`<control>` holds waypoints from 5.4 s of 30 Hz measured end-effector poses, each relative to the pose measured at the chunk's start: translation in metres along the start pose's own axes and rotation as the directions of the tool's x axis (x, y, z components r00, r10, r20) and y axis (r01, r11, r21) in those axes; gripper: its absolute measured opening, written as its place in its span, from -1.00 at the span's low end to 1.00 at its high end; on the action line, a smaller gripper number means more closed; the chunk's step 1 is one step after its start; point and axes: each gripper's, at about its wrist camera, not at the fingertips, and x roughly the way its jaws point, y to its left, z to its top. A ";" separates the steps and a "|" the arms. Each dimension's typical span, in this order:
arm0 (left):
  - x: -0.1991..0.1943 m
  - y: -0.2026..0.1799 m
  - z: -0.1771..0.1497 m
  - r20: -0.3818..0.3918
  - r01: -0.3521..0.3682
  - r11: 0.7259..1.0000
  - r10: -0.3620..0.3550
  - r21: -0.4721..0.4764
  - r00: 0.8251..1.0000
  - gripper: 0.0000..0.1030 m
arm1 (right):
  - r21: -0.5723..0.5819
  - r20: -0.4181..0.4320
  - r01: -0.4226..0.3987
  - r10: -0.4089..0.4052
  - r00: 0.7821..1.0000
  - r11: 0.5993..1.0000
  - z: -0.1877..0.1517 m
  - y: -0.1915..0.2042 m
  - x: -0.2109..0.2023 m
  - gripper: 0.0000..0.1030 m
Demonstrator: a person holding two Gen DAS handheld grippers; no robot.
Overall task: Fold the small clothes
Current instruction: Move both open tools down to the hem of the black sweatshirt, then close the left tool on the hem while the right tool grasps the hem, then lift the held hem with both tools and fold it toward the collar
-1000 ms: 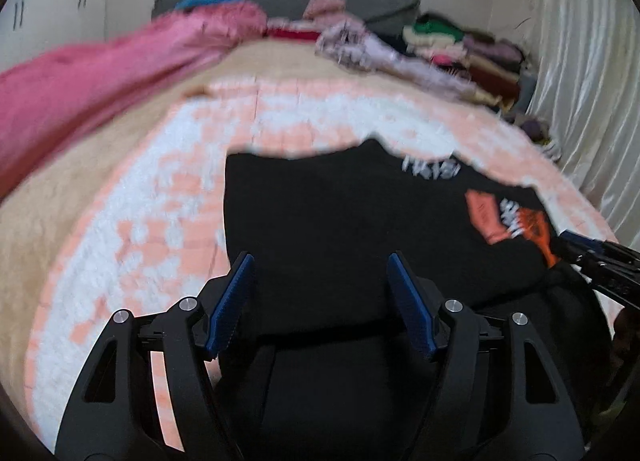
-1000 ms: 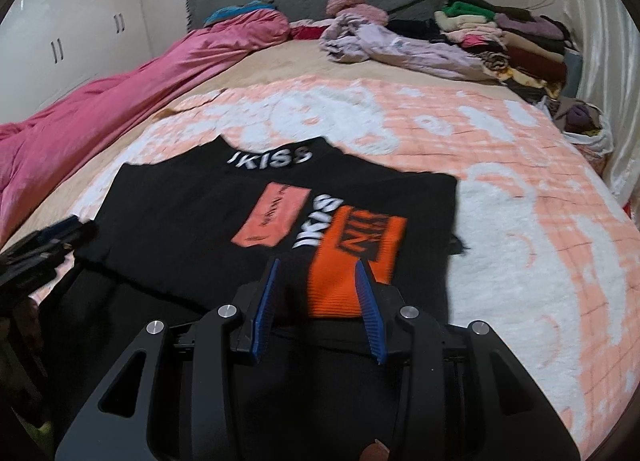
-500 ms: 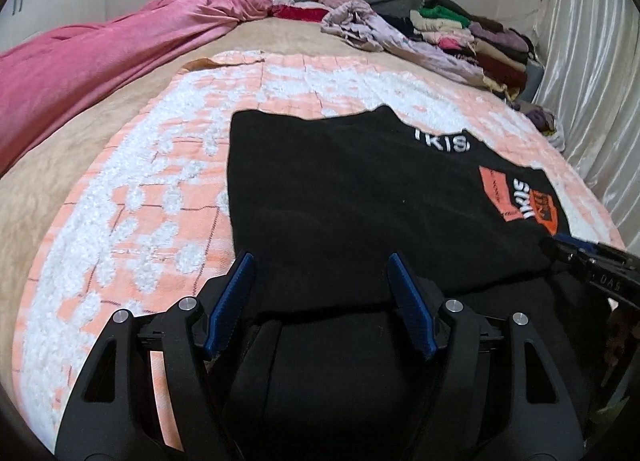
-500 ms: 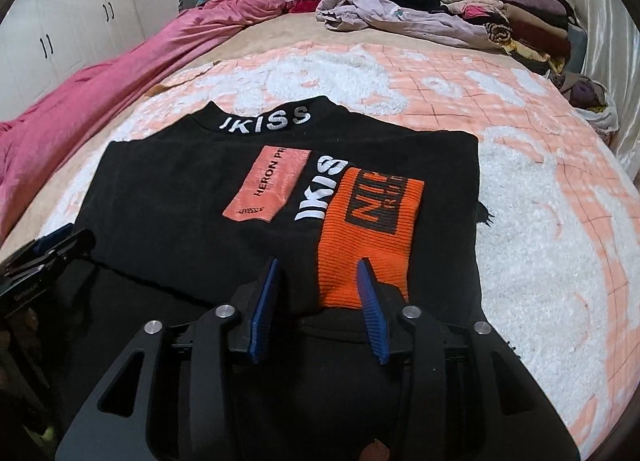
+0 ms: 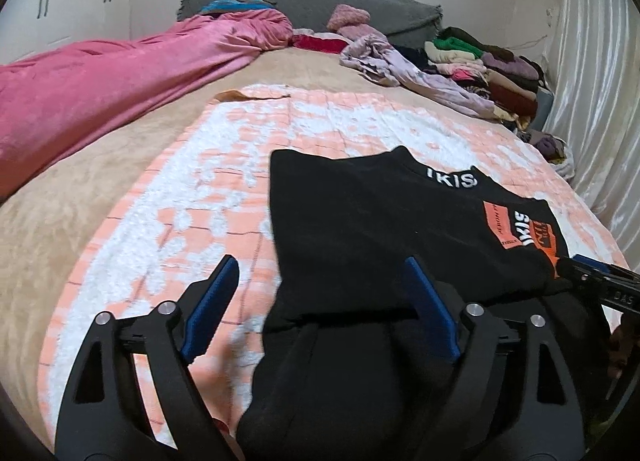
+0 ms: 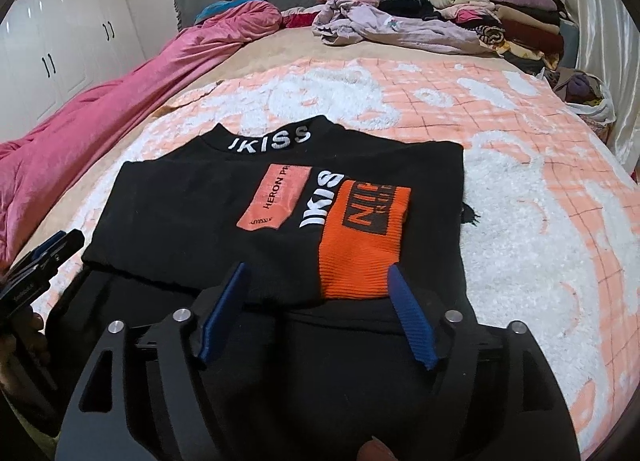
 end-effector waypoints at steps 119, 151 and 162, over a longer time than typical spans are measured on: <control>-0.116 0.040 -0.147 -0.271 0.086 0.994 -0.102 -0.071 0.957 -0.82 | 0.091 -0.246 -0.101 0.121 0.962 0.991 -0.181 -0.077 -0.123 -0.52; -0.142 0.050 -0.074 -0.105 0.208 0.960 -0.230 -0.188 0.967 -0.96 | 0.096 0.008 -0.297 0.297 0.955 0.950 -0.120 -0.089 -0.162 -0.84; -0.100 0.044 0.008 -0.070 0.182 0.954 -0.204 -0.237 0.976 -0.96 | 0.161 0.212 -0.311 0.275 0.938 0.937 -0.045 -0.117 -0.139 -0.84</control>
